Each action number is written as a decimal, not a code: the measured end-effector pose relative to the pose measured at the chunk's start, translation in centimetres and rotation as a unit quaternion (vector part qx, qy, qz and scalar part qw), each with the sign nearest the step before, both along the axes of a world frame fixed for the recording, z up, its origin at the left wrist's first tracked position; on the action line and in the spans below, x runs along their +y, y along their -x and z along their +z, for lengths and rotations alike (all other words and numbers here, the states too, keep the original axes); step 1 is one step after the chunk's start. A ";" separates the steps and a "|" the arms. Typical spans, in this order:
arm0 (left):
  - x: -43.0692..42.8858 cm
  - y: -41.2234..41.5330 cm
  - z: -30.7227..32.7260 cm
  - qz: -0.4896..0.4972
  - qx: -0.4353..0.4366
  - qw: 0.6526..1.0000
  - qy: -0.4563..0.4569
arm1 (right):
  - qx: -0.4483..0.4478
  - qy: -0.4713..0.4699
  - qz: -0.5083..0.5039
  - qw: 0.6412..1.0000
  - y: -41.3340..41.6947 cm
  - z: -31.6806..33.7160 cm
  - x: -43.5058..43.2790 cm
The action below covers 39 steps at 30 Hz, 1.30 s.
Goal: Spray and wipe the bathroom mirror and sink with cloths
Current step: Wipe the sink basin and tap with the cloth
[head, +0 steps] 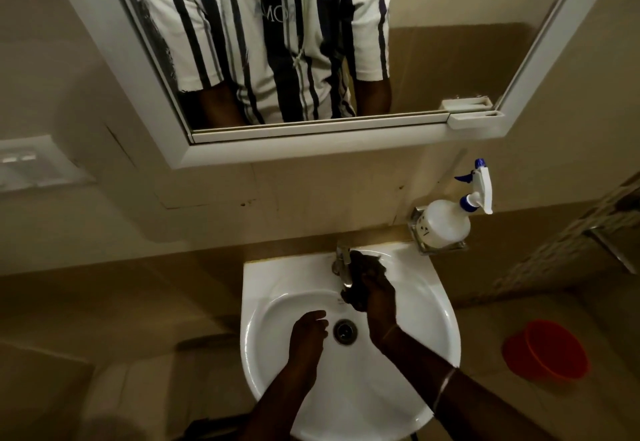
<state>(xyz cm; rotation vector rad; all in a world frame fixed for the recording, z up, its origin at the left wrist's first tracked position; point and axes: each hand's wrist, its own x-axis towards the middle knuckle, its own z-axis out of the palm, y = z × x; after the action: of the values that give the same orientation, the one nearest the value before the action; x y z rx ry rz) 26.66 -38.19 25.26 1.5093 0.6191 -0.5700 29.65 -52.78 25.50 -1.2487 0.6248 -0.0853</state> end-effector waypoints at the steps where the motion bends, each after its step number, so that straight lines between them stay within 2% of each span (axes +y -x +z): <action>1: -0.1 -0.1 0.1 0.003 -0.002 1.000 0.002 | 0.017 0.008 0.021 1.000 -1.1 0.6 0.5; 4: 0.0 -0.5 0.6 0.013 -0.014 1.000 0.008 | 0.074 -0.008 0.038 0.997 -3.7 0.9 0.3; 11: 0.7 -1.0 0.6 0.011 -0.023 1.000 0.007 | 0.094 -0.084 0.112 0.986 -8.5 1.6 -1.6; 15: 1.0 -0.8 0.4 0.008 -0.018 1.000 0.003 | 0.115 -0.076 0.154 0.978 -9.1 2.1 -2.4; 21: 0.9 -0.5 0.7 0.018 -0.015 1.000 0.011 | 0.080 -0.110 0.119 0.984 -6.5 1.0 -2.9; 26: 0.2 -0.7 1.3 0.014 -0.025 0.999 0.016 | 0.089 -0.073 0.066 0.991 -6.3 1.0 -2.0; 30: 0.5 -0.5 1.3 0.012 -0.023 1.000 0.011 | 0.092 -0.031 0.109 0.989 -9.4 3.3 -1.8; 35: 0.9 0.4 0.8 0.017 -0.018 0.999 0.020 | 0.145 0.036 0.156 0.976 -12.0 3.6 -2.7; 39: 1.4 0.7 0.6 0.028 -0.001 0.999 0.027 | 0.122 -0.005 0.137 0.983 -11.3 3.8 -1.9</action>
<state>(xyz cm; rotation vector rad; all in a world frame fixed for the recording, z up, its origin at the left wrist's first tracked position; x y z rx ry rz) 25.93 -36.82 25.87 1.4371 0.6381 -0.5392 40.91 -54.63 29.30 -1.3354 0.6560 0.3040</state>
